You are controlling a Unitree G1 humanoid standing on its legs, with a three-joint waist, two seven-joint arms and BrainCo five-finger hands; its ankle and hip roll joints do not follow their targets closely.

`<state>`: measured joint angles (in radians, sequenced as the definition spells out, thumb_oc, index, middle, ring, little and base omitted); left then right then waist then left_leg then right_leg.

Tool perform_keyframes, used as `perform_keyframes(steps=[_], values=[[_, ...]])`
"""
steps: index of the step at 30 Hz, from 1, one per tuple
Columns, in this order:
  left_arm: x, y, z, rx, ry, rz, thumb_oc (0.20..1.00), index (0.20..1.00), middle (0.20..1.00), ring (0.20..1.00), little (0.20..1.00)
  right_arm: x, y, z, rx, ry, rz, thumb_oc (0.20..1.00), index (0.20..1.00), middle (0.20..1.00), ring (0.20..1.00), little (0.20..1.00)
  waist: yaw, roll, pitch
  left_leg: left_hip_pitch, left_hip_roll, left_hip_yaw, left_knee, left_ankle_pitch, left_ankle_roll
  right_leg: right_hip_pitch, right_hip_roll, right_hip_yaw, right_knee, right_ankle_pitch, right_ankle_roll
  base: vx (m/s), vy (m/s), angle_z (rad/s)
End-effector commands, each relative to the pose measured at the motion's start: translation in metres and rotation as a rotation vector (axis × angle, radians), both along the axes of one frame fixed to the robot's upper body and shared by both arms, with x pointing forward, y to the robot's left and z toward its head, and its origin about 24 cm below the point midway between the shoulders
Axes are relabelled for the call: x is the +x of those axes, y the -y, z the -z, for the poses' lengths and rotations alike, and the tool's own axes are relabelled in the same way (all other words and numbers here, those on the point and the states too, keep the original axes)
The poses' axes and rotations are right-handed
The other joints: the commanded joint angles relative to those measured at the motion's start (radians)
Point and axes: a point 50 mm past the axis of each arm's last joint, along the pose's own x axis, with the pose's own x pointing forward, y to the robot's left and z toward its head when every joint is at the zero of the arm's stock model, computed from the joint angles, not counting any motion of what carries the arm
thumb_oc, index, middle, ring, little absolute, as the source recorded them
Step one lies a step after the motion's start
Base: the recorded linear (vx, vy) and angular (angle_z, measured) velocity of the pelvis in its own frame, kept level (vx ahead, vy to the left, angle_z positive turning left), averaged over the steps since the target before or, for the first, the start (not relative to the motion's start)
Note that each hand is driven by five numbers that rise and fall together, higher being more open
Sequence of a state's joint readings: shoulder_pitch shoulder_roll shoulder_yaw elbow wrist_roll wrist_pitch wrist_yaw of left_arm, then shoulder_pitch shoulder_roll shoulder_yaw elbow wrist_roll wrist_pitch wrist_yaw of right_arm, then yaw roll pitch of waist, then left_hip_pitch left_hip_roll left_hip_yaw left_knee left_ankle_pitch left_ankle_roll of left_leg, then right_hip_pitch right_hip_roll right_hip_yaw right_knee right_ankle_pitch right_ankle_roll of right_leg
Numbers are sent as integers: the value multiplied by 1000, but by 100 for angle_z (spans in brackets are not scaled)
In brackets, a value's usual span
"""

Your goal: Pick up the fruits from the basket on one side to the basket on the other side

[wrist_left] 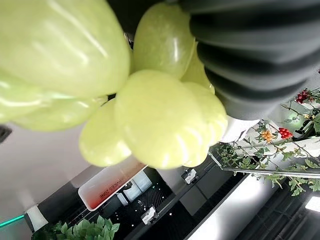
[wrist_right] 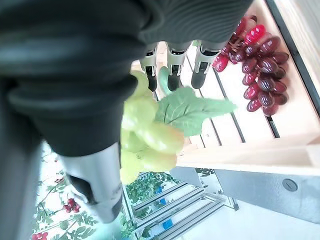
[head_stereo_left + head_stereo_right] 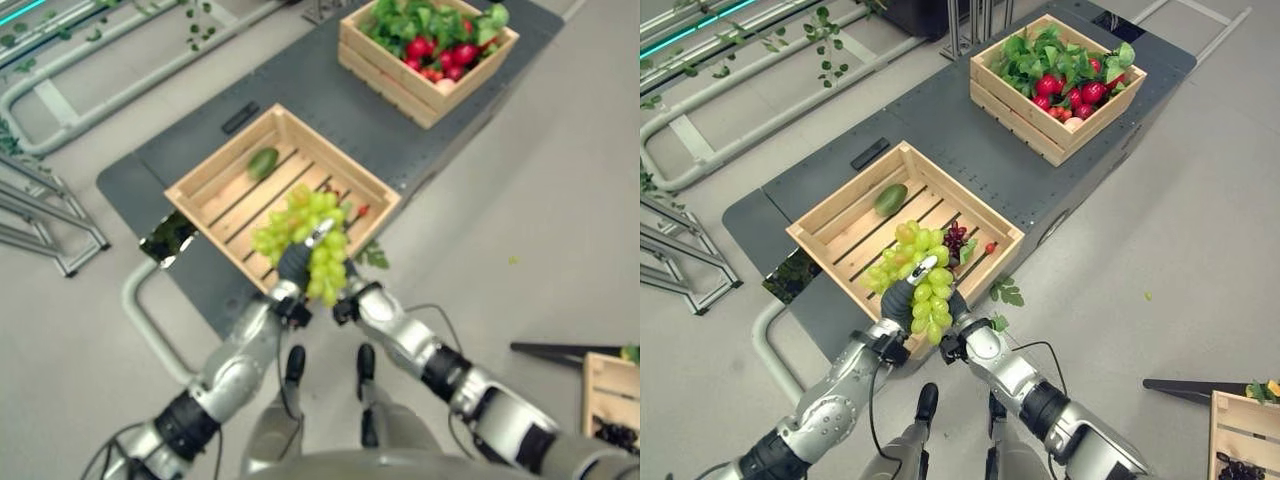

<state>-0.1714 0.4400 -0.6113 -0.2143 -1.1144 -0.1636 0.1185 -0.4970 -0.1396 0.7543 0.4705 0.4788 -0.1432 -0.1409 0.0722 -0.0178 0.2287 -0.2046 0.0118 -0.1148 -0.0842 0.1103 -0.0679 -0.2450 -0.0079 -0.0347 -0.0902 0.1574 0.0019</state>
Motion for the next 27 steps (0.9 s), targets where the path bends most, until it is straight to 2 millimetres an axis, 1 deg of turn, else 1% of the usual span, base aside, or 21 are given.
perform_keyframes(steps=[1,2,4,8,15,19,27], values=[[-13,31,-19,-75,89,157,200,200,200,200,200,0,-48,-47,226,82,-92,1000,1000,1000,1000,1000,6,-19,-48,-30,-70,-50,14,-70,70,-10,-49,-2,31,-71,106,0,0,0],[-14,34,-18,-73,88,172,200,200,200,200,200,2,-51,-45,249,41,-91,1000,1000,1000,1000,1000,8,-19,-47,-30,-71,-51,14,-69,70,-10,-49,-2,30,-70,105,0,0,0],[-14,35,-17,-70,87,179,200,200,200,200,200,4,-52,-41,256,11,-81,1000,1000,1000,1000,1000,12,-18,-47,-30,-72,-53,14,-69,70,-9,-49,-3,31,-70,105,0,0,0],[-14,33,-18,-69,92,179,200,200,200,200,200,10,-48,-37,274,-28,-34,1000,1000,1000,1000,1000,19,-15,-47,-32,-73,-52,14,-68,70,-9,-50,-5,30,-69,105,0,0,0],[-15,29,-20,-72,96,174,200,200,200,200,200,9,-43,-36,248,-4,-30,1000,1000,1000,1000,1000,21,-19,-46,-32,-73,-53,14,-67,71,-9,-50,-9,30,-68,105,0,0,0],[-13,29,-20,-75,98,162,200,200,200,200,200,4,-40,-36,226,27,-60,1000,1000,1000,1000,1000,15,-21,-47,-31,-72,-54,13,-67,70,-9,-52,-9,31,-69,105,0,0,0],[-11,33,-19,-76,101,166,200,200,200,200,200,3,-45,-44,217,73,-92,1000,1000,1000,1000,1000,12,-22,-51,-32,-75,-53,13,-66,72,-11,-54,-5,29,-66,107,0,0,0]])
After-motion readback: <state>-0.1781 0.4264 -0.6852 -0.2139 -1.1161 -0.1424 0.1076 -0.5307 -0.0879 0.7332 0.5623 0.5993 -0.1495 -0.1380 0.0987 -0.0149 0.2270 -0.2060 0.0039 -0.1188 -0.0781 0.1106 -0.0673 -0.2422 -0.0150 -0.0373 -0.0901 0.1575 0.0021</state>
